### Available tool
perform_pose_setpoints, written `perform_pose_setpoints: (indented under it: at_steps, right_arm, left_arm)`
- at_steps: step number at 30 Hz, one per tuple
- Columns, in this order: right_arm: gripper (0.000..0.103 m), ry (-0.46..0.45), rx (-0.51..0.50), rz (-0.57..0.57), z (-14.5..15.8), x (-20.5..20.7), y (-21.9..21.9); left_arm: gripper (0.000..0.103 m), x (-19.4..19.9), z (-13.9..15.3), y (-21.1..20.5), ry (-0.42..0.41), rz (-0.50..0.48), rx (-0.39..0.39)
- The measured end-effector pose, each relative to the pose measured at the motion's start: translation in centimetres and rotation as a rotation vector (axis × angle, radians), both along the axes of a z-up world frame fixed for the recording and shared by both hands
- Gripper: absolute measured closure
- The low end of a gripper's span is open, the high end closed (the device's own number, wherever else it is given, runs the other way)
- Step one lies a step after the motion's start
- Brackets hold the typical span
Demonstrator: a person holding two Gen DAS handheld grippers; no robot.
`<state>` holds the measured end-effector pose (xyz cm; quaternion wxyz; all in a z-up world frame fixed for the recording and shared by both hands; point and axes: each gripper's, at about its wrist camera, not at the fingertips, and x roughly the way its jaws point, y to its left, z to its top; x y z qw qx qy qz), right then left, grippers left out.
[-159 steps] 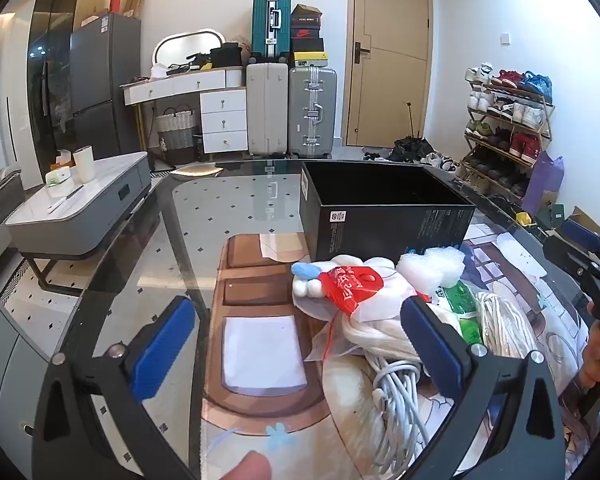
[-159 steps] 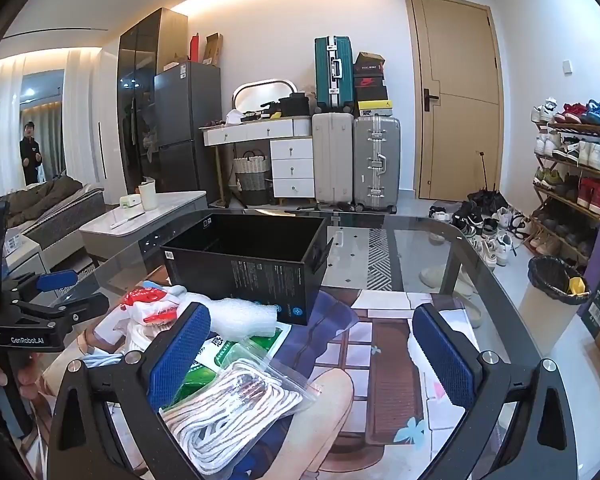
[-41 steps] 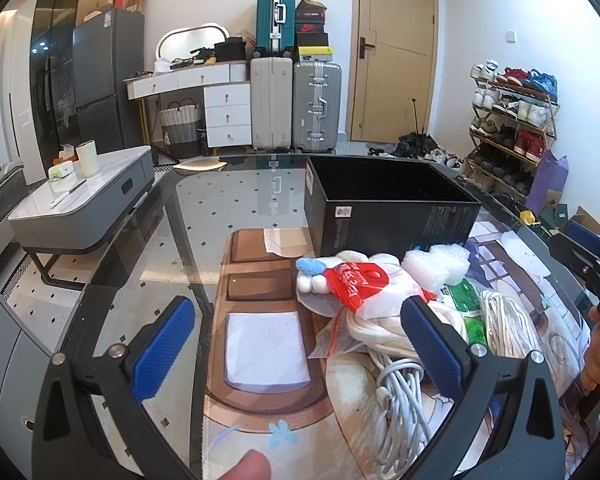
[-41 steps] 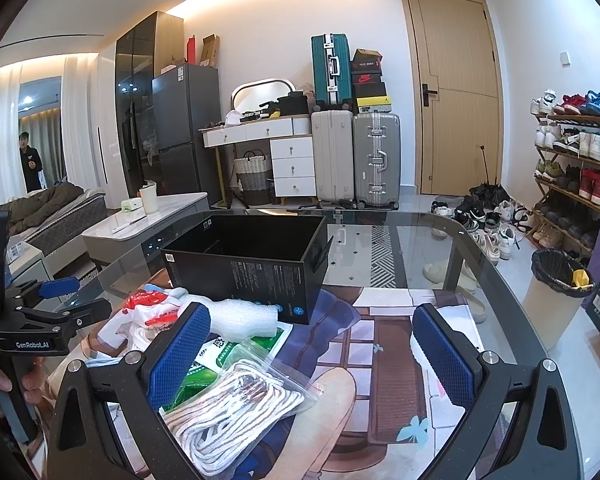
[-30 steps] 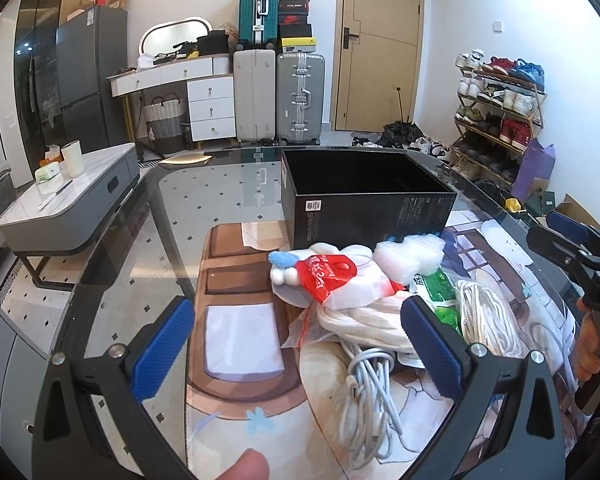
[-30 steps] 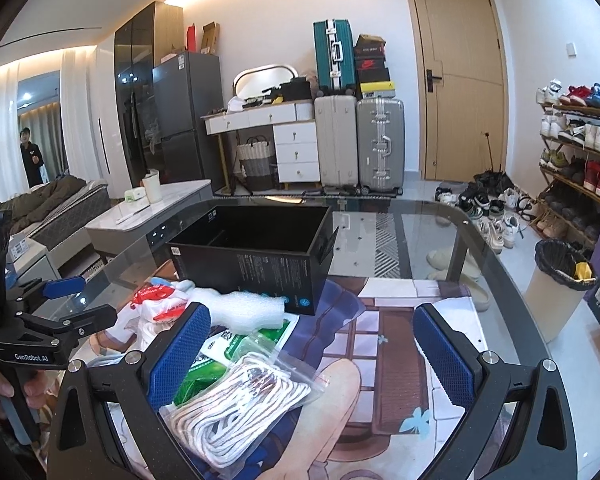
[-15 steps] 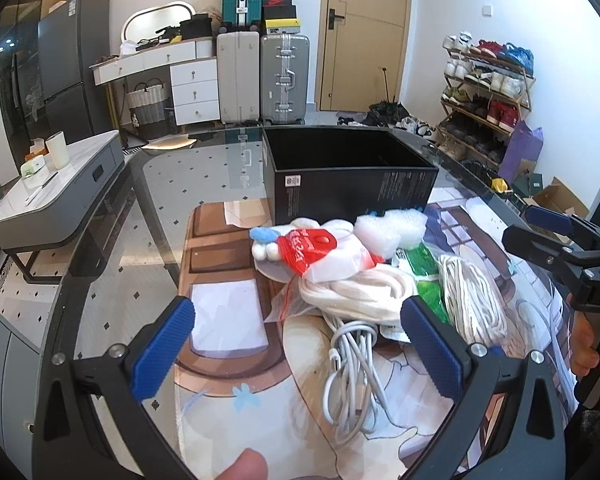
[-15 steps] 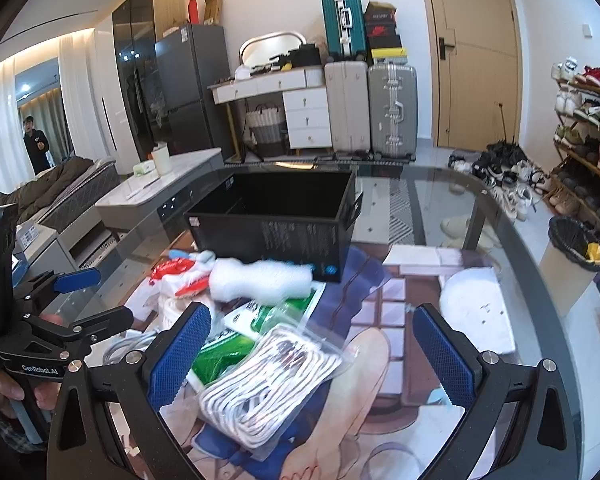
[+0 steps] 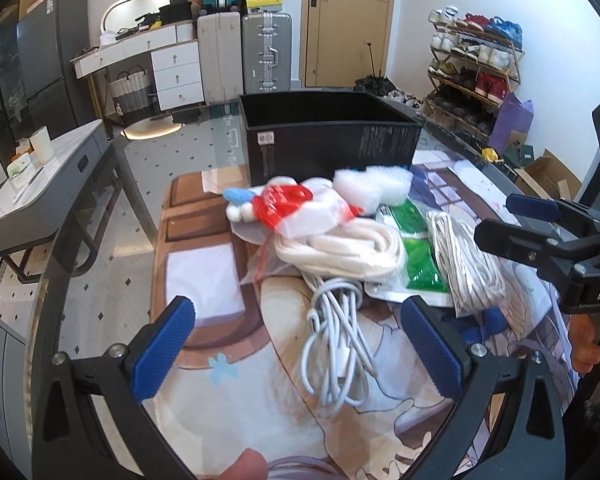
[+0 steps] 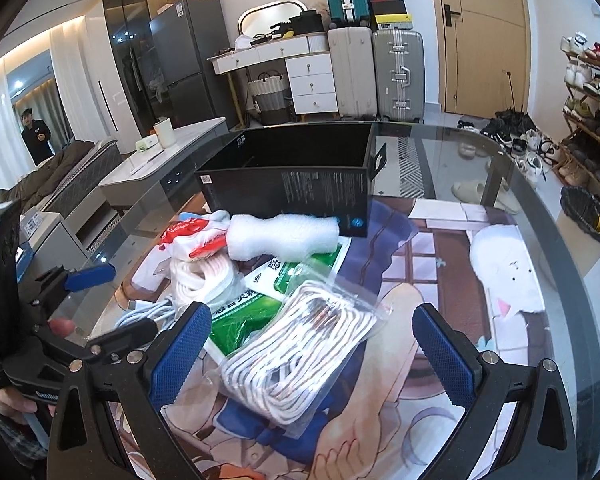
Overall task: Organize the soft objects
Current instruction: 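Lower the left gripper onto the coiled white cable while the right gripper approaches the bagged rope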
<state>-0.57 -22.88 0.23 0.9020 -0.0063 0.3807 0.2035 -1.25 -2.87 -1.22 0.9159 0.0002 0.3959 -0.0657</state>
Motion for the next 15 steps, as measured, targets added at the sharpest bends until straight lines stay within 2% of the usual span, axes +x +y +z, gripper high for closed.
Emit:
perform_pose_setpoints:
  at_steps: [7, 11, 15]
  right_arm:
    - [0.001, 0.066, 0.029, -0.026, -0.7, 0.4, -0.1]
    - [0.008, 0.099, 0.027, -0.022, -1.2, 0.5, 0.3]
    - [0.008, 0.131, 0.036, -0.033, -1.7, 0.8, 0.4]
  left_arm:
    - [0.000, 0.3, -1.0, -0.3, 0.048, -0.009, -0.009]
    - [0.000, 0.5, -1.4, -0.4, 0.060, -0.012, -0.007]
    - [0.002, 0.9, -1.7, -0.4, 0.073, -0.011, -0.017]
